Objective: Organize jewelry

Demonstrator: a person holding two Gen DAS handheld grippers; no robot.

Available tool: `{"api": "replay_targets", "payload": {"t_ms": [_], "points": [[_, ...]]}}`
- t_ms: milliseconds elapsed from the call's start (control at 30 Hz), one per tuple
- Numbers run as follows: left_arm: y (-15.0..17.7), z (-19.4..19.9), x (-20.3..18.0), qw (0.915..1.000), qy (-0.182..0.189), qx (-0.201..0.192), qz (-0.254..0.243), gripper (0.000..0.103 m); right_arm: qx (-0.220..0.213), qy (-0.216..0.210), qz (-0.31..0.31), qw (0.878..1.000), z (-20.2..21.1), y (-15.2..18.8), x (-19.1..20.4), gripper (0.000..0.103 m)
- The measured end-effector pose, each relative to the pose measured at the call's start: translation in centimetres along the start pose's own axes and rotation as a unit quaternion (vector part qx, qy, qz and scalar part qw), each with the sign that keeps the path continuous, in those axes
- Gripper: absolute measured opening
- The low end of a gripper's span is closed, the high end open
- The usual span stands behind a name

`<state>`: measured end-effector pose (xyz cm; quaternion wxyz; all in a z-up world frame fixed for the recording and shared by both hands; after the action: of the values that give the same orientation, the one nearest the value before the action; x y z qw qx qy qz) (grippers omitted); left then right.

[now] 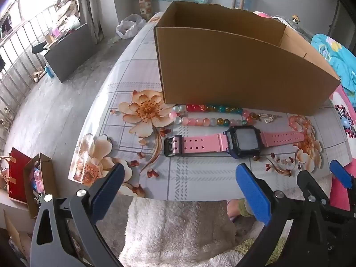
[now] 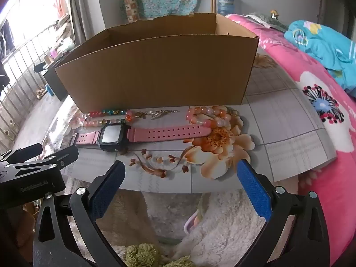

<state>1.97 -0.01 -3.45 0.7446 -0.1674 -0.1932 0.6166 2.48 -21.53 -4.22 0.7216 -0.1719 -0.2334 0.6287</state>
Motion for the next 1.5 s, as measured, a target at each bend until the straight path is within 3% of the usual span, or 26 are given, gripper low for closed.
{"api": "replay_targets", "payload": {"t_ms": [1500], "points": [[0.4, -1.4, -1.5, 0.9997, 0.012, 0.018, -0.013, 0.099, 0.0, 0.007, -0.011, 1.0, 0.1, -0.4, -1.1, 0.096]]}}
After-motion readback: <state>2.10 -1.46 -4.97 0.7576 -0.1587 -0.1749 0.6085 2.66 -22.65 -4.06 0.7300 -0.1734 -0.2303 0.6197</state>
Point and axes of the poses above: each gripper's, at about its wrist camera, not at the fingertips, and z roughly against the way its jaws point, x to its left, y to its underside, the point moved 4 cm from there along -z, roughly the way its jaws point, and after that the axes turned 9 degrees about -z, right-handed, at the moved point
